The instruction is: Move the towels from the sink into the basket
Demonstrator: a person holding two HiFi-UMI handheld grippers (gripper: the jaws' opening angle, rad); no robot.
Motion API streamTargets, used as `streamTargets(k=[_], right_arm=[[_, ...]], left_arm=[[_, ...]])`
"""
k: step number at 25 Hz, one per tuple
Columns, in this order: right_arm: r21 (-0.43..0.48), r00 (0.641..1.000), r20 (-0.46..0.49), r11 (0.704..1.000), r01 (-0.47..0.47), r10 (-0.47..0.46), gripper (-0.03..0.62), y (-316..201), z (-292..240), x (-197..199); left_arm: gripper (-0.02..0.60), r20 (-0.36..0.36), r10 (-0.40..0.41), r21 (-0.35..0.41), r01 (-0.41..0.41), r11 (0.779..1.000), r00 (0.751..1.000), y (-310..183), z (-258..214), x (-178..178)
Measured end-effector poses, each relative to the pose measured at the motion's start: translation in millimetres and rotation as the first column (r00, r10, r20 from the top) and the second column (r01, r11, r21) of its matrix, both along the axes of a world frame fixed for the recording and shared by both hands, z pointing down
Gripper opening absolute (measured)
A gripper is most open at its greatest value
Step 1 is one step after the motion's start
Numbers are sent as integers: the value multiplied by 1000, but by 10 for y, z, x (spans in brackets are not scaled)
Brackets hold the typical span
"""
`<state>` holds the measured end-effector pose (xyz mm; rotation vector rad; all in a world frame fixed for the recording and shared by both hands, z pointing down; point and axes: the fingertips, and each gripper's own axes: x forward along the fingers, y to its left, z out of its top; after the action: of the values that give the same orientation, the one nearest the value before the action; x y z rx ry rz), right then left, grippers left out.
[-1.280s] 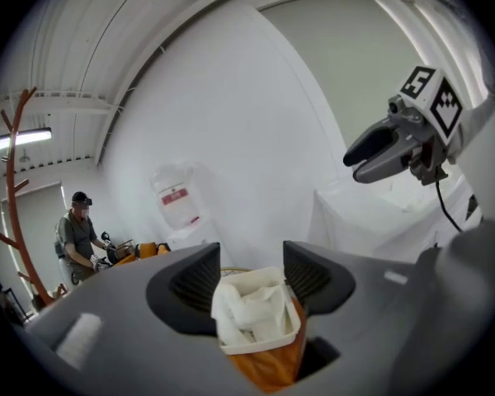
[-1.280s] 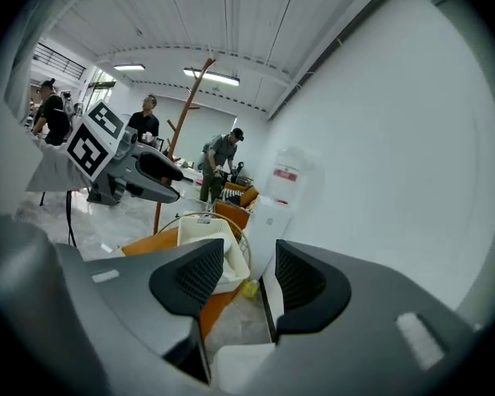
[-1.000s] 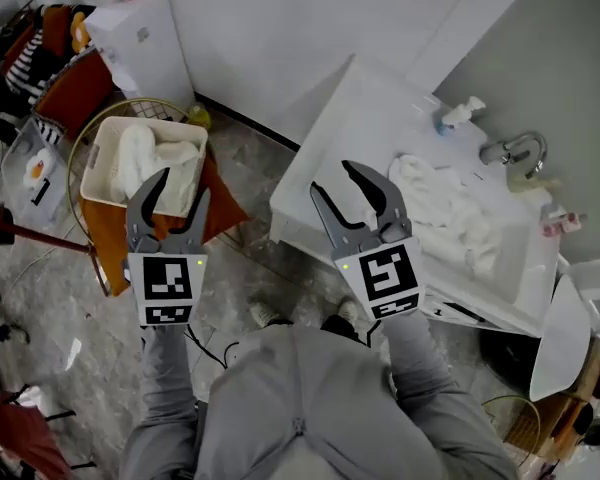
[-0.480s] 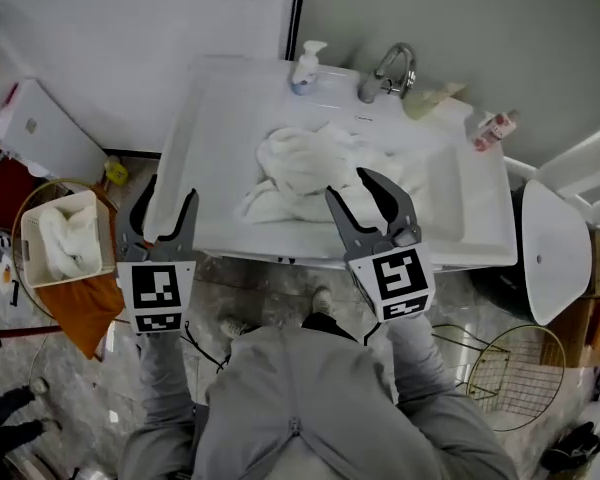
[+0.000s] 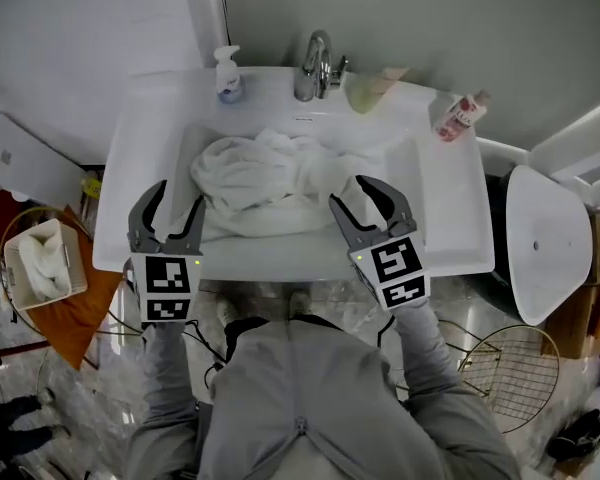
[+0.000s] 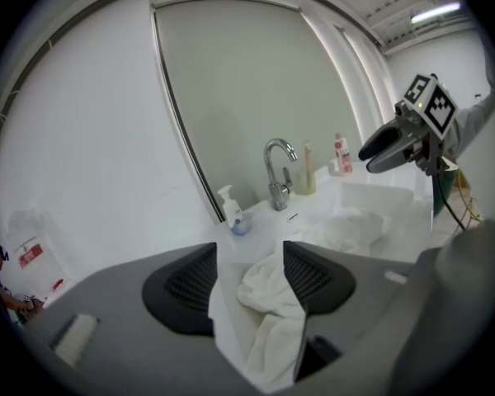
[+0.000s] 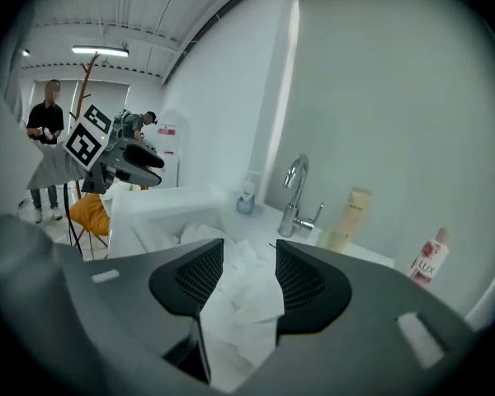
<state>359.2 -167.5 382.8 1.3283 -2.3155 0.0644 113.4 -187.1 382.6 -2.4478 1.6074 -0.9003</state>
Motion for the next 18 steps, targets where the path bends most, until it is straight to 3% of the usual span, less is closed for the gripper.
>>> streamTargets(k=[7,9,12,18], right_arm=[[-151,999,-33,988,32,-37,183,-265,478,163],[-197,996,-66,979,51,-66,223,-359,661,139],[-260,986,-133,964,58,-96,229,-530,993,99],[-385,954,-250,921,61,-167,257,-846,1637,-25]], left_arm=[[284,60,39,-129,-31,991,997,-310,449,265],[290,96,69,-175,-52,983,993,-410,642,302],[323,170,148,-272,-98,957,974,-535,1037,348],[381,298,322,-440,-170,882,899,-795,1751,455]])
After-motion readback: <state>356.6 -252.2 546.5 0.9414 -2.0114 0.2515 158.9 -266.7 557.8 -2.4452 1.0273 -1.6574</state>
